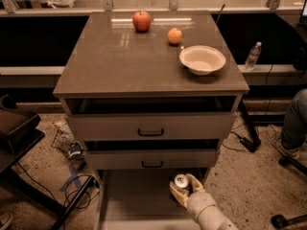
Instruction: Place pepsi can into bottom drawer
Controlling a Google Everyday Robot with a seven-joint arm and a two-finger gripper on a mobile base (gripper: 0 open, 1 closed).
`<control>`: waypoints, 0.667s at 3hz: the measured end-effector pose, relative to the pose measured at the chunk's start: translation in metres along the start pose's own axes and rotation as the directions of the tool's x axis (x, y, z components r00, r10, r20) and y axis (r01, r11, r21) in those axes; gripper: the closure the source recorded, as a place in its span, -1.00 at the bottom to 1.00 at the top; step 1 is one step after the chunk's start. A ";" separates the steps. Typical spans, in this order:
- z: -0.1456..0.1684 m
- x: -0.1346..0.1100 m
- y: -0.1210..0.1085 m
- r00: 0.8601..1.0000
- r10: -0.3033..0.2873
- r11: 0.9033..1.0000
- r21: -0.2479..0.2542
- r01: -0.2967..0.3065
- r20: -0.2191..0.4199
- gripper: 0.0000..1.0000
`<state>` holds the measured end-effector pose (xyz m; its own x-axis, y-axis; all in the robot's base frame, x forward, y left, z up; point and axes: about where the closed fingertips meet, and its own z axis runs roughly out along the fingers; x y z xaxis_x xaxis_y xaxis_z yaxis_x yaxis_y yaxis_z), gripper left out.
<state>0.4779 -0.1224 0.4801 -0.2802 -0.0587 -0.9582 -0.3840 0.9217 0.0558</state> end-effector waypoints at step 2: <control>0.019 0.069 0.021 1.000 -0.005 0.997 -0.083 0.005 -0.005 1.00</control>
Offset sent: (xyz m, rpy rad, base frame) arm -0.0065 0.0158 -0.0594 0.0124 0.0130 0.0615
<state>0.4675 -0.0993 0.4102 -0.2824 -0.0652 -0.9571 -0.4567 0.8865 0.0743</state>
